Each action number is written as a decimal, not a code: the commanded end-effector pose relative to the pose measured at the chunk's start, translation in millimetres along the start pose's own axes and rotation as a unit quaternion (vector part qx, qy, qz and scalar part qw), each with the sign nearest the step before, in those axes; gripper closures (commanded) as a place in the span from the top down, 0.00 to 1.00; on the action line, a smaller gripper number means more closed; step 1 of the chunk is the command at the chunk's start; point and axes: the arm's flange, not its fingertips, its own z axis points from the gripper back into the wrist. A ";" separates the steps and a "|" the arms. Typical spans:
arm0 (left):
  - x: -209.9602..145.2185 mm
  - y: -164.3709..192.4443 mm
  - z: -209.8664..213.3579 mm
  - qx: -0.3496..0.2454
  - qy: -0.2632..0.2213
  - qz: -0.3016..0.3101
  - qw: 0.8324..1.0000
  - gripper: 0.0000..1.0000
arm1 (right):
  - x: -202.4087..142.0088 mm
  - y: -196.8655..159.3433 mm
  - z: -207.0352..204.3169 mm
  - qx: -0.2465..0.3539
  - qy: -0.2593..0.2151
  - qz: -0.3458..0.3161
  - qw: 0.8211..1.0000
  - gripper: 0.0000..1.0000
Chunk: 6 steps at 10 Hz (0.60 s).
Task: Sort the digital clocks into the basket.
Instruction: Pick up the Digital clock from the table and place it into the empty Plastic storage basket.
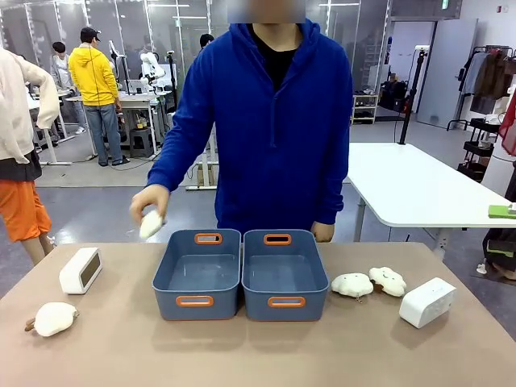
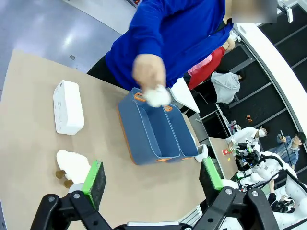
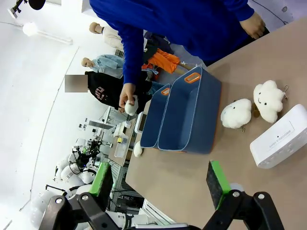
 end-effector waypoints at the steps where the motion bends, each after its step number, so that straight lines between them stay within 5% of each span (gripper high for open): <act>1: 0.4 0.1 -0.4 -0.008 -0.004 0.002 1.000 1.00 | 1.1 -0.1 0.4 -0.003 -0.002 -0.002 1.000 1.00; 6: 0.4 0.1 -0.4 -0.008 -0.004 0.002 1.000 1.00 | 0.0 0.0 0.2 0.000 0.000 0.000 1.000 1.00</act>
